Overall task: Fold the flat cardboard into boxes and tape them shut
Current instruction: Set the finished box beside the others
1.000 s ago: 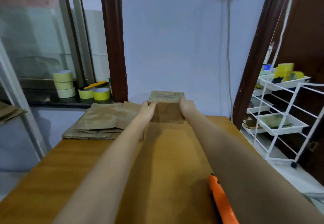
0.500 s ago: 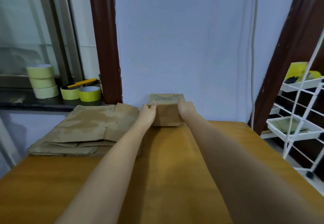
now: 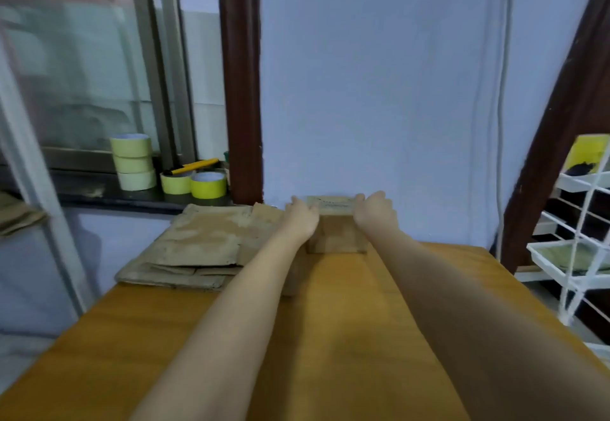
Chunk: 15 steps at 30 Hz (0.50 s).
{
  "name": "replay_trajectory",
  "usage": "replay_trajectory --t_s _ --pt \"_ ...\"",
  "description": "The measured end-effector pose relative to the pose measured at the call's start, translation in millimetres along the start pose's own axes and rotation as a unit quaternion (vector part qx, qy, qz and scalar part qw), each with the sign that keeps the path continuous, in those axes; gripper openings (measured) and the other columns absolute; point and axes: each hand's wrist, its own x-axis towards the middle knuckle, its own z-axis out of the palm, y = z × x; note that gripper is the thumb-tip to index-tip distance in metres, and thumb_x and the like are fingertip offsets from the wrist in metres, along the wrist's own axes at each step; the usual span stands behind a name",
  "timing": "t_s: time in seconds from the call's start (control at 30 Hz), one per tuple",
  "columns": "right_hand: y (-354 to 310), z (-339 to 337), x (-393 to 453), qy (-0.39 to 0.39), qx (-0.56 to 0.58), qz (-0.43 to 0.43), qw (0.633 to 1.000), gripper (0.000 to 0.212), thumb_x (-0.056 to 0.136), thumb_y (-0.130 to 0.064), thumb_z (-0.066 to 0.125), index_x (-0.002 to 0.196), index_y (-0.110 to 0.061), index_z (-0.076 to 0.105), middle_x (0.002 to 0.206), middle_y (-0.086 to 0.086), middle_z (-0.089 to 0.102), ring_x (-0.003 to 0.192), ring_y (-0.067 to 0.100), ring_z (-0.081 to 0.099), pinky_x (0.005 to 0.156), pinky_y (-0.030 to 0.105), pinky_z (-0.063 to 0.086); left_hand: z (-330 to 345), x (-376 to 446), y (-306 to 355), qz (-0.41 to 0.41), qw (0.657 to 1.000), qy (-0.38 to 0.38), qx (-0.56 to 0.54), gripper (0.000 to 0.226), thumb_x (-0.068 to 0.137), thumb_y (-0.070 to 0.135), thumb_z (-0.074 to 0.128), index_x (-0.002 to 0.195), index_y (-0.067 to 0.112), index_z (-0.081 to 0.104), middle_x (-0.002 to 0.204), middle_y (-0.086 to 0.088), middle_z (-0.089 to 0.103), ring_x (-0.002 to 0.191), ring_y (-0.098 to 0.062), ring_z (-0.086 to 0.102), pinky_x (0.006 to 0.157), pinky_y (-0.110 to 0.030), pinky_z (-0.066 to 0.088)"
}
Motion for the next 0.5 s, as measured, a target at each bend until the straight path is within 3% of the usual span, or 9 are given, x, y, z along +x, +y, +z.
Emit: replay_trajectory --t_s 0.07,0.13,0.3,0.4,0.5 --pt "-24 -7 -14 -0.005 -0.015 -0.032 0.999 0.042 0.102 -0.028 0.028 0.129 0.003 0.036 0.137 0.024 0.038 0.125 0.039 0.038 0.100 0.042 0.034 -22 -11 -1 0.052 0.995 0.017 0.083 0.045 0.103 0.029 0.029 0.139 0.002 0.034 0.143 -0.018 0.033 0.122 -0.036 0.046 0.098 -0.038 0.039" --pt "-47 -12 -28 -0.013 -0.018 -0.068 0.997 0.039 0.101 -0.028 0.028 0.126 0.001 0.038 0.134 0.022 0.041 0.122 0.038 0.041 0.101 0.045 0.037 -45 -24 -4 0.077 0.980 0.050 0.179 0.037 0.102 0.025 0.029 0.124 0.002 0.048 0.127 -0.019 0.043 0.116 -0.037 0.047 0.088 -0.037 0.038" --pt "-79 8 -77 -0.089 -0.040 -0.127 0.987 0.042 0.102 -0.029 0.027 0.127 0.003 0.039 0.132 0.020 0.047 0.119 0.036 0.046 0.091 0.037 0.037 -99 -55 -43 0.054 0.935 0.082 0.341 0.038 0.102 0.027 0.034 0.128 0.004 0.049 0.132 -0.017 0.042 0.120 -0.033 0.043 0.093 -0.040 0.039" --pt "-85 41 -96 -0.139 -0.055 -0.135 0.980 0.047 0.102 -0.033 0.028 0.132 0.002 0.039 0.131 0.022 0.049 0.118 0.037 0.049 0.096 0.040 0.042 -130 -63 -77 -0.020 0.927 0.077 0.366 0.048 0.102 0.033 0.032 0.139 0.003 0.041 0.146 -0.021 0.033 0.130 -0.035 0.036 0.103 -0.040 0.034" --pt "-86 72 -104 -0.179 -0.079 -0.117 0.974 0.058 0.102 -0.037 0.025 0.145 0.002 0.024 0.143 0.022 0.039 0.126 0.037 0.043 0.103 0.041 0.040 -152 -63 -109 -0.059 0.921 0.079 0.377 0.050 0.102 0.038 0.030 0.140 0.009 0.041 0.143 -0.020 0.038 0.128 -0.035 0.039 0.103 -0.040 0.035"
